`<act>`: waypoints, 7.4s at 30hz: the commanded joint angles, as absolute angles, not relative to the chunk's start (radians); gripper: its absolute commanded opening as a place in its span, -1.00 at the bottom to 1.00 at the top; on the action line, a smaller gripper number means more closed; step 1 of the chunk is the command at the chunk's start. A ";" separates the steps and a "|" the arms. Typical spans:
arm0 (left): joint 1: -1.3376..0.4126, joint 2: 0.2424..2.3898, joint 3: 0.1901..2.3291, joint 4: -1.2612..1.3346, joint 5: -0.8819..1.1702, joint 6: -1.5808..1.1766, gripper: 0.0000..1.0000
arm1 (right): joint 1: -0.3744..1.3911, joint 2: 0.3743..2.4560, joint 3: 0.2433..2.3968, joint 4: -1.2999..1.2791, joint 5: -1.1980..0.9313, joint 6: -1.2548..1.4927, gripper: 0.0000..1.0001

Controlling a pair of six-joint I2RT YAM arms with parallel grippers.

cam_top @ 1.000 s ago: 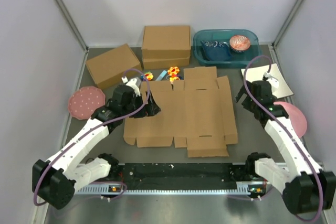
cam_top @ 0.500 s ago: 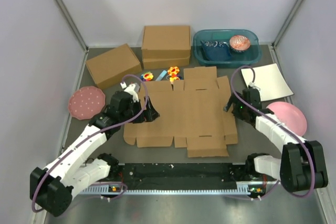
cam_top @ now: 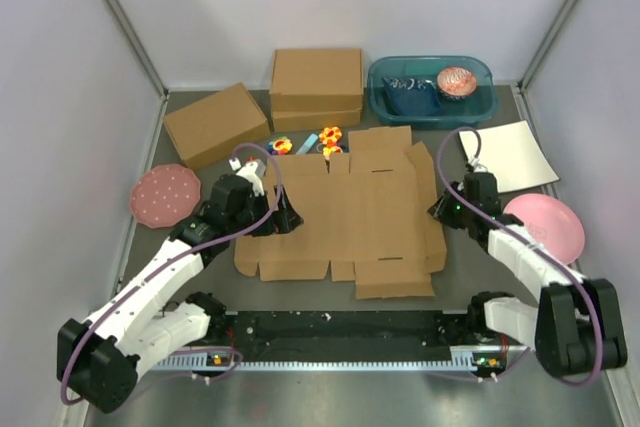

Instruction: Fold the paper box

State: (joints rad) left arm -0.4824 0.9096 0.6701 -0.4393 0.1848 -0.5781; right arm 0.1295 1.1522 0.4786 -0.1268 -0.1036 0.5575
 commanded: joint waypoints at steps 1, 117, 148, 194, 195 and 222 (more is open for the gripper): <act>-0.483 0.900 0.696 -0.434 0.164 -0.581 0.90 | 0.127 1.007 0.491 -0.103 -0.176 0.531 -0.65; -0.483 0.387 0.897 -0.522 -0.456 -0.597 0.97 | 0.634 0.962 1.528 -0.929 -0.299 0.399 -1.00; -0.483 0.403 0.787 -0.503 -0.437 -0.614 0.98 | 0.287 1.193 1.197 -0.764 -0.408 0.362 -1.00; -0.164 1.623 0.986 -0.347 0.210 -0.403 0.89 | 0.370 0.813 0.838 -0.373 -0.474 0.545 0.33; -0.164 1.635 0.997 -0.341 0.222 -0.400 0.83 | 0.370 0.815 0.835 -0.371 -0.472 0.545 0.33; -0.448 1.253 0.582 0.185 0.016 -0.431 -1.00 | 0.410 0.982 0.972 -0.394 -0.305 0.494 0.25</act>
State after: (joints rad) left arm -0.3935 1.3441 0.6739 -0.0296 0.1902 -0.4252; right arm 0.3798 0.9661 0.9058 -0.4110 -0.3649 0.5243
